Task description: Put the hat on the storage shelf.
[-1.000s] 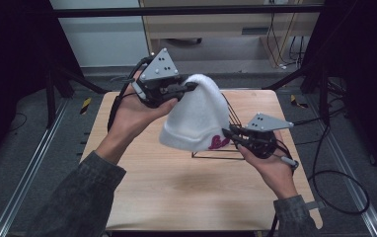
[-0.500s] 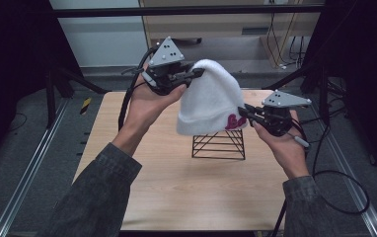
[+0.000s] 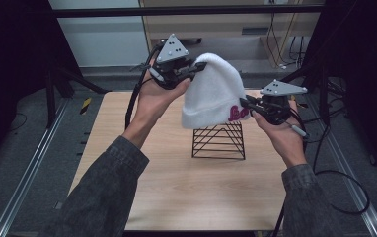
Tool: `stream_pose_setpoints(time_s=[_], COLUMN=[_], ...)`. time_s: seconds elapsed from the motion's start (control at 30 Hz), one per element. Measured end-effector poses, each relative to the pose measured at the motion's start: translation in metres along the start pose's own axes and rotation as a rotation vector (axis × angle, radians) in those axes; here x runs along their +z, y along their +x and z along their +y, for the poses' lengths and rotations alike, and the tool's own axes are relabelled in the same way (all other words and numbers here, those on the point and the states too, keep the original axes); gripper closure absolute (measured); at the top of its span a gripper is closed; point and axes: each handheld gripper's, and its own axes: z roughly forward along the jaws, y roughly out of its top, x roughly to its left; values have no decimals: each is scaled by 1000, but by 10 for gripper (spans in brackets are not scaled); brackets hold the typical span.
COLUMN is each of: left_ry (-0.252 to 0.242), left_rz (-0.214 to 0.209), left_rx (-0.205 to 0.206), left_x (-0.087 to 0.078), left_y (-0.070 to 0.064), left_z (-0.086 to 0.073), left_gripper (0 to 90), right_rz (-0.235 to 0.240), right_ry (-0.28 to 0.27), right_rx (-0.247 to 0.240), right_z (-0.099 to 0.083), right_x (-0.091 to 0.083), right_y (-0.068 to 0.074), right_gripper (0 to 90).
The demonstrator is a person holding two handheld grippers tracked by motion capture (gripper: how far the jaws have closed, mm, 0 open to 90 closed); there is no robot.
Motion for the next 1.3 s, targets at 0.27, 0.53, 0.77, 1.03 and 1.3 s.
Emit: stream_pose_setpoints(time_s=[0.27,0.53,0.77,1.03,1.3], left_ry=[22,40,57,62,68], left_rz=[-1,-8,-17,-27,-30], left_rx=[-6,-8,-12,-9,-2], left_x=[6,14,18,21,25], left_y=[0,1,0,-3,-7], left_z=[-4,-7,-14,-17,-16], left_gripper=[801,796,794,794,794], right_rz=[-11,-2,-6,-7,-13], right_ry=[14,28,41,44,52], right_rx=[0,4,8,11,12], right_z=[-3,-12,-17,-22,-25], right_x=[5,10,8,5,3], right_y=[-4,-2,-5,-7,-9], right_gripper=[801,800,800,800,800])
